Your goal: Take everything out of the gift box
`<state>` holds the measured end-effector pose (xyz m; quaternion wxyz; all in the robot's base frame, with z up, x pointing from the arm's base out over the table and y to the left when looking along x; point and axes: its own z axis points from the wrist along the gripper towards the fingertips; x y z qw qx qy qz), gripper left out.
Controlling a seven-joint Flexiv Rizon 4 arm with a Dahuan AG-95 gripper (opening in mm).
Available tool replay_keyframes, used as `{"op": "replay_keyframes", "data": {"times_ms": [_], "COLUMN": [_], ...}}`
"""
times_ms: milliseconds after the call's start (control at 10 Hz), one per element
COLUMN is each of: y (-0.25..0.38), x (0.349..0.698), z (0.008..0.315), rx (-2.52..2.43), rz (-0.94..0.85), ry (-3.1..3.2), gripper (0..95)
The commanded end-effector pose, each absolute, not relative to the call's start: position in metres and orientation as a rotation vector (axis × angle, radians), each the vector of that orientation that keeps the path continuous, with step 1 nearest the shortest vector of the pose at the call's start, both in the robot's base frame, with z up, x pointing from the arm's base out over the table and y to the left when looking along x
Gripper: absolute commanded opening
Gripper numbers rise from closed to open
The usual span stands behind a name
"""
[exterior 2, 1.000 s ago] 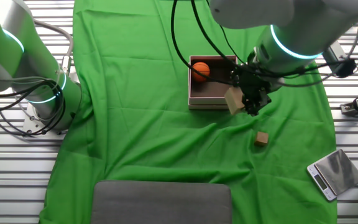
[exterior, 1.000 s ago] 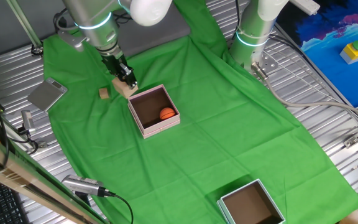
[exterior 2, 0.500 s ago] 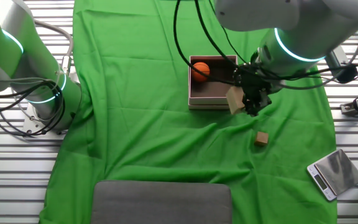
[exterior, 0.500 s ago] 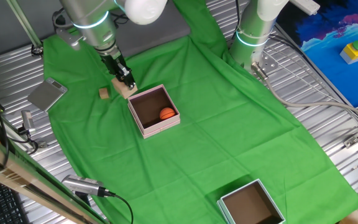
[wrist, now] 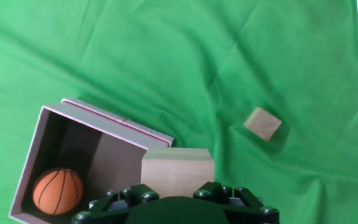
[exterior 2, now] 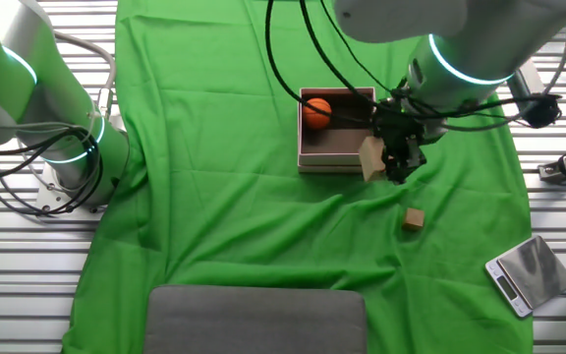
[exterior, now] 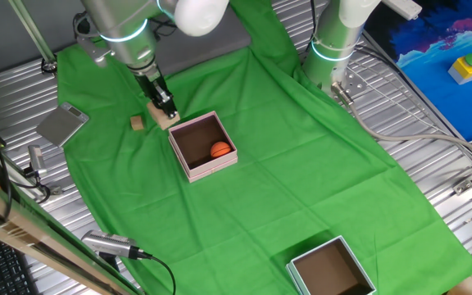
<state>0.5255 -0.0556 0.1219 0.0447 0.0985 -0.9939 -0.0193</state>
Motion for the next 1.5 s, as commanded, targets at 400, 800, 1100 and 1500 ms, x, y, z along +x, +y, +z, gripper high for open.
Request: {"op": "replay_keyframes", "data": {"times_ms": [400, 800, 1100, 1500], "y": [-0.098, -0.118, -0.120, -0.122], "x": [0.540, 0.545, 0.545, 0.545], "z": [0.095, 0.080, 0.072, 0.061], "rx": [0.383, 0.395, 0.397, 0.416], "rz": [-0.078, -0.083, -0.083, -0.076], "ry": [-3.053, -3.073, -3.081, -3.090], "gripper": [0.0, 0.0, 0.0, 0.0]}}
